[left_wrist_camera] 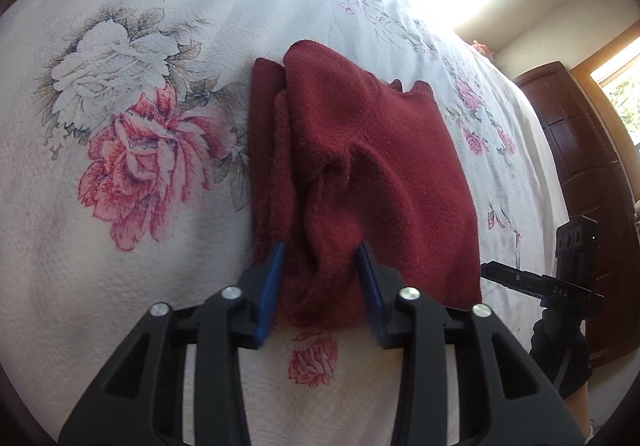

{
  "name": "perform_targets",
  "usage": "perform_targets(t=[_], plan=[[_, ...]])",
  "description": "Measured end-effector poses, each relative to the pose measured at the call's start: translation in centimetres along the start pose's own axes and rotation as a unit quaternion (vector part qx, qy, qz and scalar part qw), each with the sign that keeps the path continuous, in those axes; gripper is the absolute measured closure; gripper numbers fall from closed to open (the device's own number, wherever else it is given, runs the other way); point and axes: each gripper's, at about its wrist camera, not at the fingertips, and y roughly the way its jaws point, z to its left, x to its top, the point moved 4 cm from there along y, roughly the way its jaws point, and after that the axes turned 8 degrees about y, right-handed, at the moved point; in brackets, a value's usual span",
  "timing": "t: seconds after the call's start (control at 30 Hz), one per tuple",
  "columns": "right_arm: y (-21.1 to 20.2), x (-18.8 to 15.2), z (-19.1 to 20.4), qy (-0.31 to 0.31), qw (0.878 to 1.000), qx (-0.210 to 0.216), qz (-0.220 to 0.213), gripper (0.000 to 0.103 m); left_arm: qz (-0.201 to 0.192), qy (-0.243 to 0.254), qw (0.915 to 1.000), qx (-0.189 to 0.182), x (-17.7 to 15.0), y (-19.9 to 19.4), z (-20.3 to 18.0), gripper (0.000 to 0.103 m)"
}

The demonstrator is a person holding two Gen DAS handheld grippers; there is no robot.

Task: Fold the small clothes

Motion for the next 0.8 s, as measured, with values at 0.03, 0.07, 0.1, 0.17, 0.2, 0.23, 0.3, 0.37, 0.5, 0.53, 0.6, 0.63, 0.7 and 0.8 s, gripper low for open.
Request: perform_targets(t=[0.03, 0.07, 0.1, 0.17, 0.2, 0.23, 0.3, 0.37, 0.5, 0.53, 0.6, 0.63, 0.7, 0.8], plan=[[0.0, -0.3, 0.0, -0.003, 1.000, -0.004, 0.001, 0.048, -0.011, -0.002, 0.9999, -0.003, 0.0, -0.4, 0.0, 0.094], [0.1, -0.4, 0.0, -0.007, 1.000, -0.008, 0.001, 0.048, -0.025, -0.004, 0.9996, -0.008, 0.0, -1.1, 0.0, 0.095], [0.1, -0.4, 0.1, -0.009, 1.000, -0.009, 0.001, 0.048, -0.042, -0.009, 0.9990, -0.015, -0.1, -2.0, 0.2, 0.096], [0.0, -0.6, 0.3, -0.012, 1.000, -0.006, 0.000, 0.048, -0.066, -0.033, 0.9967, -0.034, -0.8, -3.6, 1.2, 0.096], [0.0, -0.6, 0.3, -0.015, 1.000, -0.002, 0.000, 0.048, -0.069, -0.039, 0.9962, -0.037, -1.2, -3.8, 1.7, 0.096], [0.0, -0.6, 0.6, -0.018, 1.000, 0.004, 0.001, 0.048, -0.063, -0.039, 0.9968, -0.028, -1.8, -3.6, 2.3, 0.097], [0.5, -0.6, 1.2, -0.020, 0.999, 0.023, 0.014, 0.047, -0.044, -0.049, 0.9975, -0.024, -2.8, -2.3, 3.3, 0.097], [1.6, -0.6, 1.8, -0.025, 0.999, 0.022, 0.026, 0.047, -0.037, -0.066, 0.9966, -0.033, -3.2, -1.2, 3.9, 0.097], [3.6, -1.0, 1.4, -0.019, 0.999, 0.020, 0.047, 0.062, -0.032, -0.039, 0.9986, -0.013, -3.4, -0.1, 3.7, 0.097], [3.8, -1.2, 1.2, -0.018, 0.998, 0.024, 0.051, 0.070, -0.029, -0.034, 0.9990, -0.011, -3.5, 0.0, 3.6, 0.096], [4.1, -1.4, 0.7, -0.023, 0.998, 0.018, 0.048, 0.073, -0.028, -0.030, 0.9991, -0.012, -3.5, 0.1, 3.7, 0.096], [4.2, -1.6, 0.5, -0.023, 0.998, 0.019, 0.048, 0.074, -0.027, -0.029, 0.9991, -0.012, -3.5, 0.1, 3.7, 0.096], [4.3, -1.6, 0.5, -0.020, 0.998, 0.020, 0.048, 0.074, -0.024, -0.033, 0.9990, -0.020, -3.2, -0.2, 3.5, 0.093], [4.3, -1.7, 0.8, -0.028, 0.998, 0.015, 0.047, 0.075, -0.040, -0.051, 0.9971, -0.040, -1.7, -1.8, 3.2, 0.088]])
